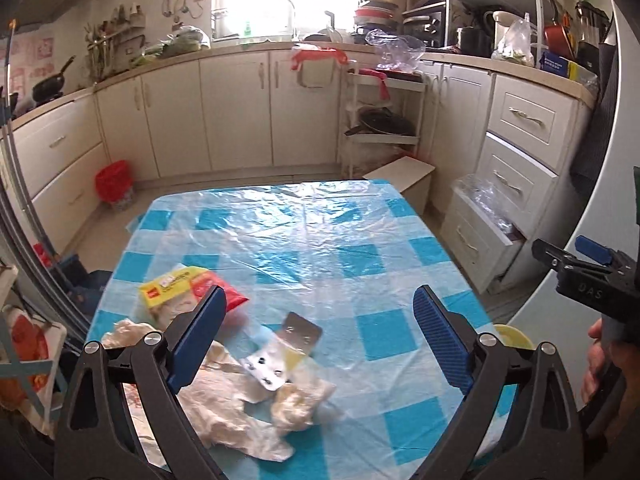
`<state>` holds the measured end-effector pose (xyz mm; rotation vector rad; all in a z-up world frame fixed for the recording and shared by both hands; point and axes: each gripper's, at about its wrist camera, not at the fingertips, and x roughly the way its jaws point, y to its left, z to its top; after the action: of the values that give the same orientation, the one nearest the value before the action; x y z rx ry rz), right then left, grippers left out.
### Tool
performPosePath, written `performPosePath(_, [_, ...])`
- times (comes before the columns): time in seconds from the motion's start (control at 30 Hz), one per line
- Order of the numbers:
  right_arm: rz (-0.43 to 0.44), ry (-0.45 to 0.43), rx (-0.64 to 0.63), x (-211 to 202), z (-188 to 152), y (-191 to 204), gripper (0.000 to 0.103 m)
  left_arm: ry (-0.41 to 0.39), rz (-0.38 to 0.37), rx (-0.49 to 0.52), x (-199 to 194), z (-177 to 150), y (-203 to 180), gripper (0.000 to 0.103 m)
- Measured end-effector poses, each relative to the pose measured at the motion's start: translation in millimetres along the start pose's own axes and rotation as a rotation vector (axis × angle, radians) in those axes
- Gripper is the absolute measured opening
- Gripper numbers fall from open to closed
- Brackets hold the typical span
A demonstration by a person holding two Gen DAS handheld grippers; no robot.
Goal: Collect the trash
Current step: 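Move both tools back over the table, then grasp the crumpled white tissue with the right gripper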
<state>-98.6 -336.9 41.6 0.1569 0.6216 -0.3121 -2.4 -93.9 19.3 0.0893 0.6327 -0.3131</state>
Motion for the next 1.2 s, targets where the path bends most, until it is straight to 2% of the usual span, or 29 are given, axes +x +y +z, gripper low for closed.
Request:
performPosePath(0.1, [0.022,0.009,-0.033,3.4,-0.1,19.3,0.095,-0.017,0.046,-0.037,3.0,-1.6,21.9,0.091])
performPosePath(0.23, [0.043,0.017,-0.080,5.7,-1.0,44.5,0.096,-0.022,0.071,-0.111,7.9,-5.9,46.0,0.091])
performPosePath(0.47, [0.070,0.026,-0.147,9.3,-2.9,75.0,0.096,-0.010,0.097,-0.142,12.9,-13.5,63.0,0.093])
performPosePath(0.77, [0.088,0.038,-0.176,11.7,-4.6,94.9,0.096,0.013,0.104,-0.183,15.8,-19.4,79.2,0.094])
performPosePath(1.2, [0.110,0.050,-0.208,12.6,-6.2,113.4,0.096,0.033,0.150,-0.235,15.7,-25.2,103.8,0.095])
